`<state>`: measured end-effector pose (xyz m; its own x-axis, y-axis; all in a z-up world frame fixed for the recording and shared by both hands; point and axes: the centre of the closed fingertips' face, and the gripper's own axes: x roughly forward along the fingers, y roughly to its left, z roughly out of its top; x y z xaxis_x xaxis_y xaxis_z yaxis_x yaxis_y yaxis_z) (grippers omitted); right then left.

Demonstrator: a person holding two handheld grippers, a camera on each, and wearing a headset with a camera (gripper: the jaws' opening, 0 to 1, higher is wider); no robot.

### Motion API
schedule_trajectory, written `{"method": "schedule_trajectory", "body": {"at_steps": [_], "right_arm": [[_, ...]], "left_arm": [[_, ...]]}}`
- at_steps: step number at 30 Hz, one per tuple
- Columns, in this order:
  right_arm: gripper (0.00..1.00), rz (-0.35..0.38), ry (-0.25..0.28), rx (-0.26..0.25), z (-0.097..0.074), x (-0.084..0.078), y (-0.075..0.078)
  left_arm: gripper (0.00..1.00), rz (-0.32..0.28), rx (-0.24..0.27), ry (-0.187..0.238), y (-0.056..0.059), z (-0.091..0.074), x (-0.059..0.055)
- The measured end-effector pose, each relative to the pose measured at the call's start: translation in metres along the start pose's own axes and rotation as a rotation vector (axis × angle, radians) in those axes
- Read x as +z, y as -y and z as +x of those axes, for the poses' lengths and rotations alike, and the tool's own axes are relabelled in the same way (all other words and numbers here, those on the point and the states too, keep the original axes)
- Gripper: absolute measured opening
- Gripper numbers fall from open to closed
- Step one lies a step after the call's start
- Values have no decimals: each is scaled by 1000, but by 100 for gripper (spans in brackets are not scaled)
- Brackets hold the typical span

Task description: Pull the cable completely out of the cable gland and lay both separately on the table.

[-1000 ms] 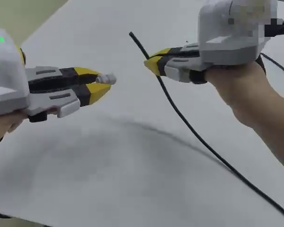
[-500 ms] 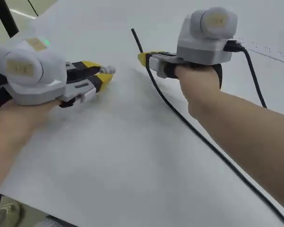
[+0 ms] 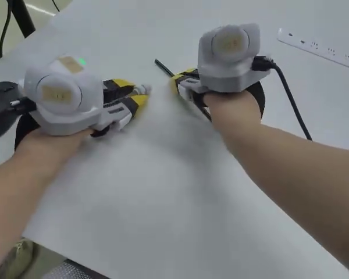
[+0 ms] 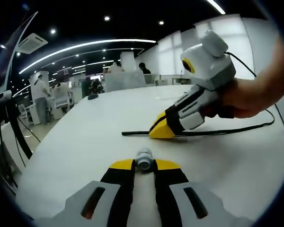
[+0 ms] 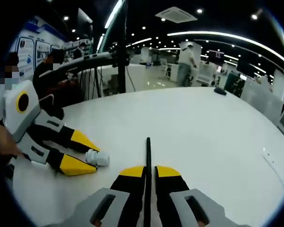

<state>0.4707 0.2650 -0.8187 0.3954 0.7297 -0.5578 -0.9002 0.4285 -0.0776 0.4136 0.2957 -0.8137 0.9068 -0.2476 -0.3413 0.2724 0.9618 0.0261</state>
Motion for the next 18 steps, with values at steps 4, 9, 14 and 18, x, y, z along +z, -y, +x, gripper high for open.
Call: {"method": "schedule_trajectory", "body": {"at_steps": [4, 9, 14, 18], "right_arm": [[30, -31, -28, -7, -11, -3, -1], [60, -26, -45, -100, -33, -10, 16], [99, 62, -114, -123, -53, -36, 31], [100, 137, -156, -113, -93, -63, 43]], "left_arm": [[45, -28, 0, 15, -2, -2, 2], [71, -53, -10, -7, 1, -5, 1], [100, -11, -10, -50, 8, -10, 4], [100, 15, -42, -83, 15, -16, 9]]}}
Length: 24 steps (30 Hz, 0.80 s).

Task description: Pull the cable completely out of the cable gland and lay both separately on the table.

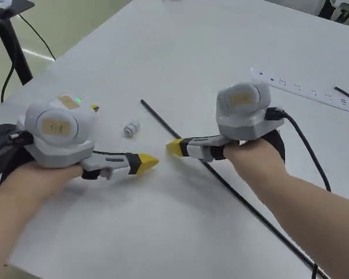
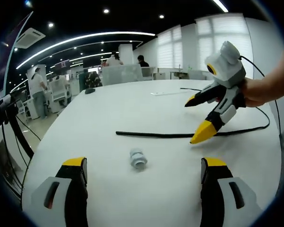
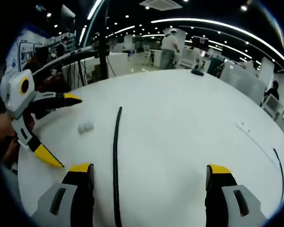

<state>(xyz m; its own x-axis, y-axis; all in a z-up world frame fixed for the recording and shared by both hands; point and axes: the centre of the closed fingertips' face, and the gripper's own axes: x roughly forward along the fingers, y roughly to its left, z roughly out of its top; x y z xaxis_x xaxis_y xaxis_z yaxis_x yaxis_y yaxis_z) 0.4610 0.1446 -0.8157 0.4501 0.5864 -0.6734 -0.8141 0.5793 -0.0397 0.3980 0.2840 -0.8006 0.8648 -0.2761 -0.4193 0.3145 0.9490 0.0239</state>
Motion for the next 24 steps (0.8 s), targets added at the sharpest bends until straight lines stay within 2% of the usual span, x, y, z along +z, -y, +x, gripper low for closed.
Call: {"method": "schedule_trajectory", "body": {"at_steps": [2, 5, 6, 7, 9, 10, 11, 12, 13, 14, 16, 17, 18, 19, 20, 22, 24], "right_arm": [[100, 21, -25, 3, -18, -15, 9], [100, 25, -25, 2, -41, -31, 18], [100, -1, -3, -11, -55, -39, 22], [100, -20, -9, -16, -63, -48, 25], [100, -46, -59, -45, -84, -75, 38], [100, -50, -59, -56, -96, -86, 46], [100, -50, -59, -68, -105, -92, 53], [100, -43, -79, -100, -119, -103, 67], [100, -31, -72, -99, -127, -106, 73], [100, -7, -60, -128, -142, -110, 85], [100, 13, -40, -173, -167, -115, 104], [100, 24, -35, -179, -172, -116, 108], [100, 89, -3, -183, -186, -116, 114], [99, 116, 24, -173, -194, -115, 117], [99, 120, 53, -192, -209, -113, 123], [99, 74, 44, -227, -228, -116, 132], [99, 76, 55, -230, -249, -120, 137]], "left_arm": [[100, -10, -12, -5, 2, -4, 4], [99, -7, -3, 1, 6, -9, 12], [99, 10, -1, -9, 10, -12, 14], [99, 14, -2, -11, 13, -13, 16], [100, 72, -3, -25, 18, -17, 20], [100, 100, -8, -34, 20, -17, 21], [100, 121, -37, -29, 29, -19, 25], [100, 105, -40, -23, 33, -20, 28], [100, 97, -47, -34, 35, -21, 29], [100, 88, -52, -45, 38, -23, 31], [100, 2, -78, -12, 51, -28, 48], [100, -23, -68, 0, 57, -34, 59], [100, -12, -65, 2, 59, -37, 62], [100, -12, -66, 9, 63, -38, 67], [100, -9, -63, -1, 67, -39, 67], [100, 18, -50, -18, 71, -40, 65], [100, 1, -57, -19, 83, -44, 68]]}}
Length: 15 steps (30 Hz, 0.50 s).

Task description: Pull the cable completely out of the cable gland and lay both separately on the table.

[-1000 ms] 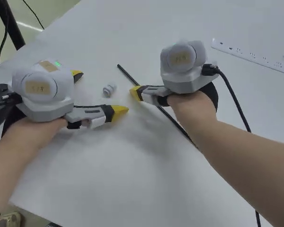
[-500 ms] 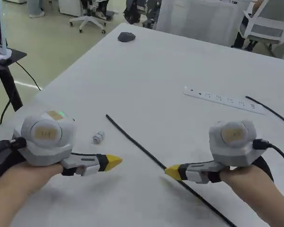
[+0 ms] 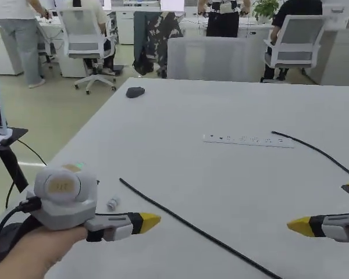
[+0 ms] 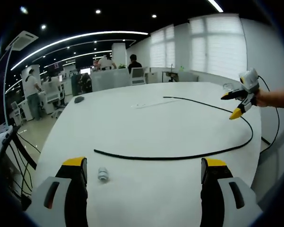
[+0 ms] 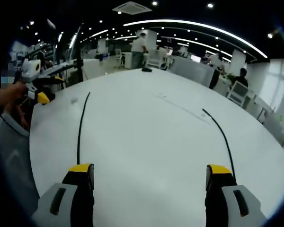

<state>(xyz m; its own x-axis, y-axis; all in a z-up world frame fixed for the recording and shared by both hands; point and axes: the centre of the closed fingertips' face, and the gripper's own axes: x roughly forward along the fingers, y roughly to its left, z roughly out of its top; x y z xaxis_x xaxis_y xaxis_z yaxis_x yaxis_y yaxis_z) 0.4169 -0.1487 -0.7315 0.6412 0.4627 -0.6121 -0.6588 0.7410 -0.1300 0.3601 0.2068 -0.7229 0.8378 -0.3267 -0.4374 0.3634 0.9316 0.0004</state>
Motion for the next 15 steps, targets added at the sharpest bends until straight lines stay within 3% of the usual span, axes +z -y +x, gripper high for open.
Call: {"method": "schedule_trajectory", "body": {"at_steps": [5, 8, 15], "right_arm": [[99, -26, -30, -13, -31, -20, 7], [100, -58, -42, 4, -40, -33, 2], [99, -66, -40, 4, -46, -48, -4]], "left_arm": [[100, -33, -21, 41, 28, -1, 18], [100, -3, -35, 36, 42, 1, 22], [100, 32, -39, 17, 50, -3, 27]]}}
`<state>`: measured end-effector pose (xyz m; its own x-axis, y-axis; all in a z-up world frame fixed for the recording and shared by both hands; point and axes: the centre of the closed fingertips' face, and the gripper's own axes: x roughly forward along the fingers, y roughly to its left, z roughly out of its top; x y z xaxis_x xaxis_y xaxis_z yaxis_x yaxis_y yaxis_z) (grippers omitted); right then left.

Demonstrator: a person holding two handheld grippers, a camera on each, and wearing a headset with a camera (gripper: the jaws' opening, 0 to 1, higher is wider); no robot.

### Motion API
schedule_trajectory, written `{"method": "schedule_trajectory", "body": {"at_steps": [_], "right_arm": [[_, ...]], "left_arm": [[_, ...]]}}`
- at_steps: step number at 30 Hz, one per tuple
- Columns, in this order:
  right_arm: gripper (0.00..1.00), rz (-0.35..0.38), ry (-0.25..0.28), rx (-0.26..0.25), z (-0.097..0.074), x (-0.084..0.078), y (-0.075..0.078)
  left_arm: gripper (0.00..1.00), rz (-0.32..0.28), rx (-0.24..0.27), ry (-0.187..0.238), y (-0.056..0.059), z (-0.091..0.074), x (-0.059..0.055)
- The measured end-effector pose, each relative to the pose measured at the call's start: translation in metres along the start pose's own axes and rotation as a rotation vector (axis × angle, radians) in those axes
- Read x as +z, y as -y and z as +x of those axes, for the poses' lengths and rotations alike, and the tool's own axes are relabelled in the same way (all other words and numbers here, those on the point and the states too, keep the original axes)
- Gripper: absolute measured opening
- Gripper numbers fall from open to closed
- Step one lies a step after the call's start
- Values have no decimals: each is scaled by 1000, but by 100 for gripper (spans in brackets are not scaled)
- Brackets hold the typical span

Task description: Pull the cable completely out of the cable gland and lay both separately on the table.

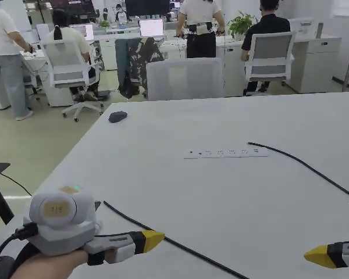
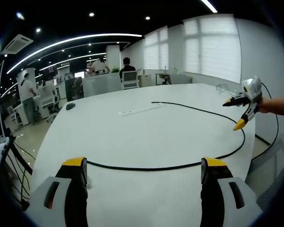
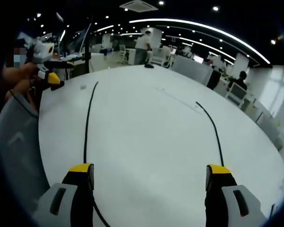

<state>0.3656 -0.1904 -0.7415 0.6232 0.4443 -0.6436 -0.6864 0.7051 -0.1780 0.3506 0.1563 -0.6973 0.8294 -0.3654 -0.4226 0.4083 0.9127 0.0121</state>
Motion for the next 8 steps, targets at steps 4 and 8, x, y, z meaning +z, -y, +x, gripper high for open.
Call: {"method": "schedule_trajectory", "body": {"at_steps": [4, 8], "right_arm": [[99, 13, -1, 2, 2, 0, -2], [99, 7, 3, 9, 3, 4, -7]], "left_arm": [[100, 1, -3, -2, 1, 0, 1], [100, 6, -4, -12, 4, -1, -1]]}}
